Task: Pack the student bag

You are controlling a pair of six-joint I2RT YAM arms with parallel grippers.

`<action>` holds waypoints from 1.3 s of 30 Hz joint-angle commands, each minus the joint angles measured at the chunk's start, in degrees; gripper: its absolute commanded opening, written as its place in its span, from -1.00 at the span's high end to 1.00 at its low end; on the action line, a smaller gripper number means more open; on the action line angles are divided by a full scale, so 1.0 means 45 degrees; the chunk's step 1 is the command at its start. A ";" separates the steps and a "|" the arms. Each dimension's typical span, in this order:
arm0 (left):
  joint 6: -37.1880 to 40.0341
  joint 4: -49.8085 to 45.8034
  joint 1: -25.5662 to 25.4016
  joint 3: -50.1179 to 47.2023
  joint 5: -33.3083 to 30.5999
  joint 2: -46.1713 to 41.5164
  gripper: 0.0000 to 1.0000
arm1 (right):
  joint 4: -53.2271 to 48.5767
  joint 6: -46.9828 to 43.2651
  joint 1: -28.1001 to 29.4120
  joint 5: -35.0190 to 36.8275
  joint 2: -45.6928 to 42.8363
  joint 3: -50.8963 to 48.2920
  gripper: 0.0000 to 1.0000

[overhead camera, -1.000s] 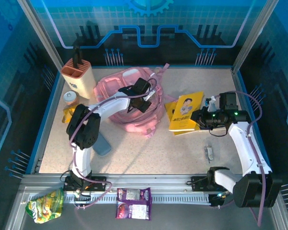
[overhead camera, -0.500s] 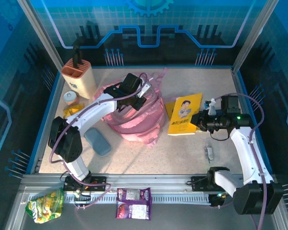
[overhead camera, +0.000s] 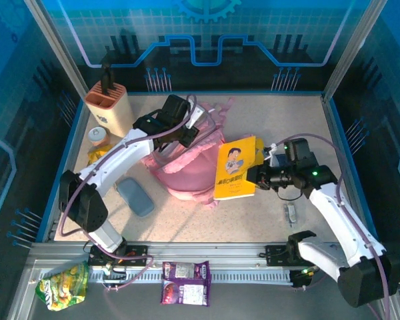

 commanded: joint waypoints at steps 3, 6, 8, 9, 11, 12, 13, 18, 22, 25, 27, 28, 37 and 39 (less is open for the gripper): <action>0.0519 0.0607 0.0106 0.0674 0.1068 -0.1266 1.00 | 0.3794 0.1423 0.1675 0.0974 0.1348 -0.0122 1.00; 0.0480 0.0681 0.0114 0.0589 0.1395 -0.1466 1.00 | 0.5452 0.1338 0.2348 0.1611 0.2636 -0.0023 1.00; 0.0484 0.0768 0.0133 0.0560 0.1595 -0.1545 1.00 | 0.6576 0.1266 0.2756 0.1909 0.3538 0.0093 1.00; 0.0514 0.0761 0.0135 0.0566 0.1693 -0.1533 1.00 | 0.6897 0.1292 0.2912 0.2009 0.3944 0.0265 1.00; 0.0543 0.0606 0.0157 0.0723 0.1701 -0.1548 1.00 | 0.7678 0.1338 0.3269 0.2151 0.4815 0.0519 1.00; 0.0513 0.0610 0.0157 0.0762 0.1722 -0.1572 1.00 | 0.8028 0.1345 0.3445 0.2433 0.5092 0.0522 1.00; 0.0536 0.0693 0.0179 0.0711 0.1788 -0.1618 1.00 | 0.8510 0.1388 0.3645 0.2875 0.5445 0.0523 1.00; 0.0372 0.0885 0.0274 0.0759 0.2253 -0.1483 1.00 | 1.1191 0.2416 0.4085 0.3366 0.7681 0.1114 0.99; 0.0294 0.0819 0.0287 0.0891 0.2486 -0.1293 1.00 | 1.1838 0.2556 0.4572 0.3565 0.9156 0.2226 0.96; 0.0287 0.0849 0.0293 0.0818 0.2534 -0.1271 1.00 | 1.1562 0.2081 0.4775 0.4184 0.9884 0.2902 0.84; 0.0269 0.0919 0.0333 0.0707 0.2491 -0.1256 1.00 | 1.1437 0.1960 0.4664 0.4358 1.0404 0.3111 0.78; 0.0233 0.0912 0.0353 0.0706 0.2457 -0.1247 1.00 | 1.1380 0.1960 0.4560 0.4290 1.0650 0.3232 0.69; 0.0193 0.0908 0.0583 0.0627 0.2413 -0.1248 1.00 | 0.8700 0.0911 0.4488 0.6340 0.9181 0.2667 -0.20; 0.0167 0.0922 0.0611 0.0526 0.2441 -0.1306 1.00 | 0.7429 0.0747 0.4695 0.7190 0.8555 0.2419 -0.22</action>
